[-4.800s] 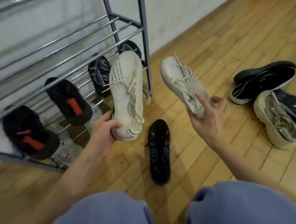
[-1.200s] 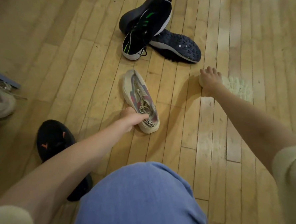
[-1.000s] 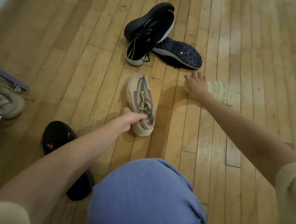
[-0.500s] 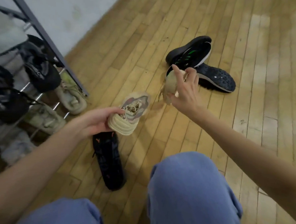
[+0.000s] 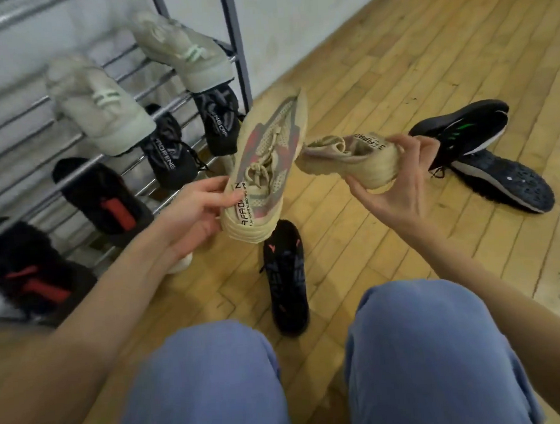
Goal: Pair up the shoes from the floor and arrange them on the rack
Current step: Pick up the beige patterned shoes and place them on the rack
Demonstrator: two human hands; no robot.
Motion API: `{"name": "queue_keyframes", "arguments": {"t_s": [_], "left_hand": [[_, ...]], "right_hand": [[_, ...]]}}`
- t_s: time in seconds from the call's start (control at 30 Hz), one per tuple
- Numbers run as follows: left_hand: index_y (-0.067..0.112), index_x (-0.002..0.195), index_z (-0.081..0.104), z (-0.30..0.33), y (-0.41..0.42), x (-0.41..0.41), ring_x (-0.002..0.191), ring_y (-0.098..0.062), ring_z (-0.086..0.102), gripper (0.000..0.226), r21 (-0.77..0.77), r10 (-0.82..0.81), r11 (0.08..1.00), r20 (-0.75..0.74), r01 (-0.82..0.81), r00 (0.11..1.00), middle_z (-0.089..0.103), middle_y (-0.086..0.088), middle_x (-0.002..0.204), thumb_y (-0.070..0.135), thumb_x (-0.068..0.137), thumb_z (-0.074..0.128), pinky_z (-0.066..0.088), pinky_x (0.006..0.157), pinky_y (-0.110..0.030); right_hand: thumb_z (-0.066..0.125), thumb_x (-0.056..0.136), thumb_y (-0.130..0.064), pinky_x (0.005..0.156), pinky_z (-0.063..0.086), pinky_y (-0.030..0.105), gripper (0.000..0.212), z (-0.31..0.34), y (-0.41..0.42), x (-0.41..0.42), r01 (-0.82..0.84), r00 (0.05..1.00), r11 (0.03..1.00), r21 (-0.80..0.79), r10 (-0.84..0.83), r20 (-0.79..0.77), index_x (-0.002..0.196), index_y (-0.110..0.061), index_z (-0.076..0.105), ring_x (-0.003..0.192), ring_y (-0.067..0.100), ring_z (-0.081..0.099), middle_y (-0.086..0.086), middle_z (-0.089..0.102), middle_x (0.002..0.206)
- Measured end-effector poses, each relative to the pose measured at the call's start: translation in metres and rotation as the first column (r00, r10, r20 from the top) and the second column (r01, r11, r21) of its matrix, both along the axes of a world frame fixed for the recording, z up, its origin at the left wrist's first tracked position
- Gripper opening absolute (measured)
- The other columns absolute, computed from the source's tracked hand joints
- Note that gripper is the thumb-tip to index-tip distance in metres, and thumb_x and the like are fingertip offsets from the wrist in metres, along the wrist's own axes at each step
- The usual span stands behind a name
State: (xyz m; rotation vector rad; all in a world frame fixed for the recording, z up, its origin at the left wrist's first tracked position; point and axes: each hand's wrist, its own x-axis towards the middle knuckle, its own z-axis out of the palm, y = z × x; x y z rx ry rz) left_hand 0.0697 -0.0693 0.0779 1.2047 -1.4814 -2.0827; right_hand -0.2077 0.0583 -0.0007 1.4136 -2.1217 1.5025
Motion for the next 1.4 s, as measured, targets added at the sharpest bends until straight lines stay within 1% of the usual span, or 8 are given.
{"name": "queue_keyframes", "arguments": {"t_s": [0.2,0.4,0.5,0.67,0.77,1.0,1.23,1.4], "left_hand": [[0.004,0.122,0.062,0.024,0.025,0.047,0.076,-0.019,0.072,0.049,-0.133,0.118,0.983,-0.048,-0.124,0.992,0.075,-0.01,0.097,0.009,0.073,0.067,0.056,0.058,-0.025],[0.008,0.104,0.071,0.043,0.062,0.112,0.076,-0.018,0.071,0.031,-0.176,0.34,0.911,-0.188,-0.373,0.921,0.075,-0.006,0.09,0.012,0.075,0.062,0.058,0.065,-0.025],[0.008,0.099,0.071,0.043,0.082,0.149,0.076,-0.018,0.072,0.029,-0.142,0.467,0.852,-0.225,-0.503,0.855,0.075,-0.006,0.088,0.015,0.073,0.059,0.057,0.068,-0.027],[0.009,0.095,0.074,0.041,0.097,0.199,0.099,-0.025,0.065,0.024,-0.079,0.693,0.667,-0.3,-0.741,0.656,0.071,-0.009,0.103,0.016,0.085,0.053,0.043,0.103,-0.043],[0.009,0.1,0.074,0.045,0.094,0.209,0.109,-0.024,0.065,0.029,-0.086,0.735,0.567,-0.396,-0.82,0.55,0.071,-0.007,0.111,0.016,0.092,0.047,0.047,0.101,-0.038],[0.01,0.105,0.069,0.058,0.078,0.218,0.097,-0.016,0.068,0.026,-0.091,0.778,0.363,-0.519,-0.927,0.355,0.073,0.0,0.101,0.017,0.094,0.048,0.053,0.079,-0.026],[0.009,0.102,0.07,0.057,0.047,0.217,0.086,-0.008,0.07,0.023,-0.273,0.845,0.221,-0.425,-0.936,0.323,0.073,0.003,0.092,0.024,0.096,0.054,0.052,0.07,-0.02],[0.008,0.104,0.066,0.054,0.026,0.218,0.084,-0.004,0.069,0.023,-0.232,0.85,0.189,-0.448,-0.954,0.277,0.072,0.0,0.097,0.022,0.099,0.05,0.051,0.067,-0.016]], "right_hand": [[0.074,0.066,-0.053,0.086,0.033,0.014,0.074,0.023,-0.03,0.039,-0.378,0.92,0.926,0.023,0.378,-0.103,0.109,0.004,0.053,0.098,0.015,0.038,0.018,0.048,0.1],[0.072,0.068,-0.052,0.078,0.042,0.026,0.071,0.045,-0.067,0.085,-0.597,0.8,0.802,0.024,0.598,-0.047,0.108,0.004,0.052,0.09,0.024,0.051,0.019,0.053,0.1],[0.073,0.069,-0.05,0.074,0.044,0.037,0.066,0.053,-0.085,0.106,-0.683,0.73,0.73,0.01,0.683,0.03,0.109,-0.002,0.051,0.087,0.029,0.053,0.016,0.054,0.098],[0.075,0.07,-0.046,0.076,0.048,0.047,0.057,0.069,-0.101,0.139,-0.747,0.66,0.661,-0.071,0.75,0.038,0.109,-0.015,0.047,0.09,0.028,0.056,0.017,0.057,0.101],[0.072,0.072,-0.056,0.075,0.048,0.052,0.06,0.079,-0.105,0.156,-0.734,0.656,0.655,-0.181,0.752,0.061,0.108,-0.016,0.045,0.091,0.033,0.057,0.021,0.057,0.102],[0.071,0.08,-0.045,0.078,0.047,0.045,0.055,0.093,-0.104,0.2,-0.599,0.749,0.697,-0.395,0.662,0.03,0.11,-0.011,0.041,0.093,0.033,0.05,0.02,0.047,0.102],[0.085,0.068,-0.039,0.096,0.035,0.021,0.073,0.108,-0.142,0.26,-0.589,0.806,0.734,-0.337,0.563,-0.182,0.112,0.002,0.045,0.109,0.027,0.037,0.019,0.038,0.11],[0.086,0.066,-0.03,0.1,0.031,0.014,0.075,0.099,-0.172,0.299,-0.591,0.793,0.743,-0.314,0.607,-0.057,0.115,0.007,0.044,0.113,0.022,0.031,0.018,0.031,0.113]]}}
